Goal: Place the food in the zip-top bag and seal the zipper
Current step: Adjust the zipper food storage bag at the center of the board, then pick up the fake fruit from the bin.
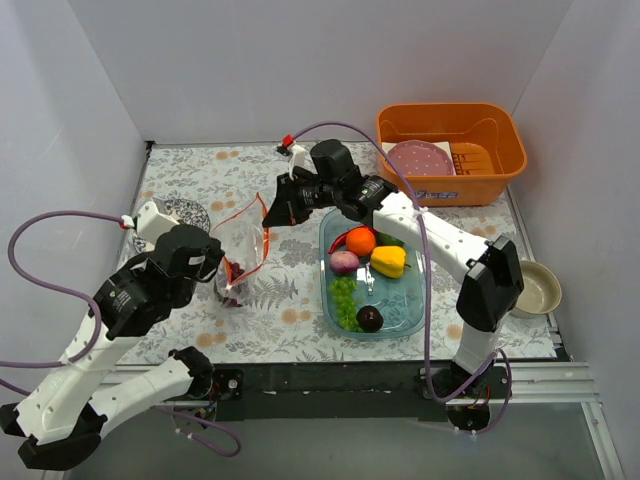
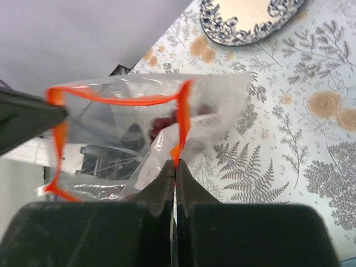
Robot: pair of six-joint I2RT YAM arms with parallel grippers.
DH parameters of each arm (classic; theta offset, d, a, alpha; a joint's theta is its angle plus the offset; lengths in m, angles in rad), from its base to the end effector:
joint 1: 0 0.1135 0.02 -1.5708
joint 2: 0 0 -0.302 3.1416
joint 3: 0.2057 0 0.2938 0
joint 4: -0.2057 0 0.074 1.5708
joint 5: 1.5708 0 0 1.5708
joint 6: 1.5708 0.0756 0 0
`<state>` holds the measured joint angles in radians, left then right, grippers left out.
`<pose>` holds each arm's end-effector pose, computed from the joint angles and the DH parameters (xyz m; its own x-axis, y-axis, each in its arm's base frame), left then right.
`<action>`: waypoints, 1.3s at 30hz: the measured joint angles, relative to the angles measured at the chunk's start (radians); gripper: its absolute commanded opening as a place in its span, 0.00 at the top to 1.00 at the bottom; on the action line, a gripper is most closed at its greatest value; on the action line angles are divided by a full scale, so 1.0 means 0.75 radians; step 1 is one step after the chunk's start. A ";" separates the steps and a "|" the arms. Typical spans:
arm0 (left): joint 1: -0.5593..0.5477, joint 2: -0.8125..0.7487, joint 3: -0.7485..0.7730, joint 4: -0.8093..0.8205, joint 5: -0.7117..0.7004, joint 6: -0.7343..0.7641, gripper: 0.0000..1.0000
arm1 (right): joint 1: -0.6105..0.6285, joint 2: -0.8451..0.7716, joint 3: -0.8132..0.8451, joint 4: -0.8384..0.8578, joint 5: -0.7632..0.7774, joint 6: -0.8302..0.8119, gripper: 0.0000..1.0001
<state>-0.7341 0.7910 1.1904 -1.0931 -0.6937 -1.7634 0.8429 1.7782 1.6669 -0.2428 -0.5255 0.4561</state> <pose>0.1444 -0.0652 0.4109 -0.0565 -0.9655 -0.2541 -0.4946 0.2481 -0.8329 0.3080 0.4026 0.3884 -0.6295 -0.1336 -0.7655 -0.7592 0.3154 0.5693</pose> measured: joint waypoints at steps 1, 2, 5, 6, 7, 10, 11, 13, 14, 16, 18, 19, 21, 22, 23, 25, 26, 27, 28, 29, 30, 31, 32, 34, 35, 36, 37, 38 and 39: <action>0.000 0.000 0.020 0.000 0.000 0.008 1.00 | -0.013 0.024 0.003 0.001 -0.011 0.009 0.99; 0.000 0.000 0.036 0.002 0.001 0.018 1.00 | -0.026 0.048 0.005 -0.002 -0.021 0.016 0.99; 0.000 0.004 0.047 0.021 0.004 0.048 1.00 | -0.062 0.110 0.004 -0.003 -0.034 0.026 0.94; 0.000 0.010 0.041 0.027 0.008 0.052 1.00 | -0.072 0.122 -0.009 0.003 -0.037 0.031 0.91; 0.000 0.017 0.027 0.038 0.015 0.052 1.00 | -0.080 0.126 -0.024 0.007 -0.039 0.034 0.87; 0.002 0.038 -0.102 0.109 0.071 0.047 1.00 | -0.106 0.127 -0.086 0.011 -0.042 0.047 0.72; 0.002 0.048 -0.162 0.134 0.097 0.043 1.00 | -0.112 0.127 -0.107 0.012 -0.041 0.049 0.47; 0.003 0.079 -0.270 0.182 0.148 0.035 1.00 | -0.120 0.127 -0.145 0.009 -0.027 0.051 0.30; 0.003 0.098 -0.314 0.211 0.172 0.030 1.00 | -0.123 0.125 -0.167 0.008 -0.014 0.043 0.21; 0.003 0.120 -0.376 0.260 0.214 0.024 1.00 | -0.127 0.111 -0.221 0.008 0.014 0.022 0.13; 0.003 0.130 -0.396 0.301 0.238 0.025 1.00 | -0.129 0.062 -0.302 -0.009 0.047 0.009 0.12; 0.003 0.133 -0.397 0.326 0.245 0.027 1.00 | -0.134 0.024 -0.338 -0.034 0.070 0.003 0.12; 0.003 0.137 -0.397 0.369 0.251 0.038 1.00 | -0.138 -0.054 -0.383 -0.074 0.118 -0.006 0.12; 0.003 0.139 -0.397 0.383 0.253 0.043 1.00 | -0.140 -0.092 -0.395 -0.093 0.145 -0.011 0.12; 0.003 0.143 -0.397 0.401 0.257 0.051 1.00 | -0.143 -0.141 -0.416 -0.102 0.185 -0.016 0.11; 0.003 0.153 -0.397 0.430 0.269 0.066 1.00 | -0.148 -0.269 -0.494 -0.108 0.261 -0.020 0.10; 0.003 0.158 -0.397 0.443 0.276 0.073 1.00 | -0.150 -0.340 -0.547 -0.109 0.303 -0.020 0.10; 0.003 0.163 -0.397 0.458 0.283 0.081 1.00 | -0.153 -0.408 -0.598 -0.123 0.336 -0.020 0.10; 0.003 0.169 -0.397 0.472 0.290 0.090 1.00 | -0.154 -0.467 -0.646 -0.130 0.370 -0.020 0.10; 0.003 0.176 -0.397 0.487 0.299 0.098 1.00 | -0.155 -0.520 -0.694 -0.143 0.404 -0.020 0.10; 0.003 0.184 -0.397 0.502 0.308 0.109 1.00 | -0.156 -0.556 -0.734 -0.157 0.430 -0.020 0.11; 0.003 0.192 -0.397 0.514 0.317 0.115 1.00 | -0.156 -0.581 -0.770 -0.170 0.449 -0.020 0.10; 0.003 0.201 -0.397 0.525 0.323 0.123 1.00 | -0.156 -0.593 -0.801 -0.182 0.459 -0.019 0.10; 0.003 0.218 -0.396 0.541 0.334 0.132 1.00 | -0.156 -0.596 -0.863 -0.193 0.466 -0.019 0.11; 0.003 0.226 -0.396 0.549 0.339 0.133 1.00 | -0.156 -0.595 -0.896 -0.196 0.464 -0.019 0.11; 0.003 0.232 -0.396 0.557 0.345 0.135 1.00 | -0.156 -0.594 -0.933 -0.192 0.457 -0.018 0.11; 0.003 0.237 -0.396 0.562 0.350 0.137 1.00 | -0.156 -0.594 -0.967 -0.193 0.449 -0.016 0.11; 0.003 0.240 -0.396 0.566 0.355 0.138 1.00 | -0.156 -0.591 -0.996 -0.192 0.439 -0.012 0.12; 0.003 0.241 -0.396 0.569 0.359 0.140 1.00 | -0.156 -0.586 -1.018 -0.191 0.429 -0.008 0.12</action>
<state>-0.7322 0.9714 0.8932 -0.6662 -0.4244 -1.6581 0.7258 1.3384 0.9035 -0.3859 -0.2035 0.4500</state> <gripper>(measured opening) 0.018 0.893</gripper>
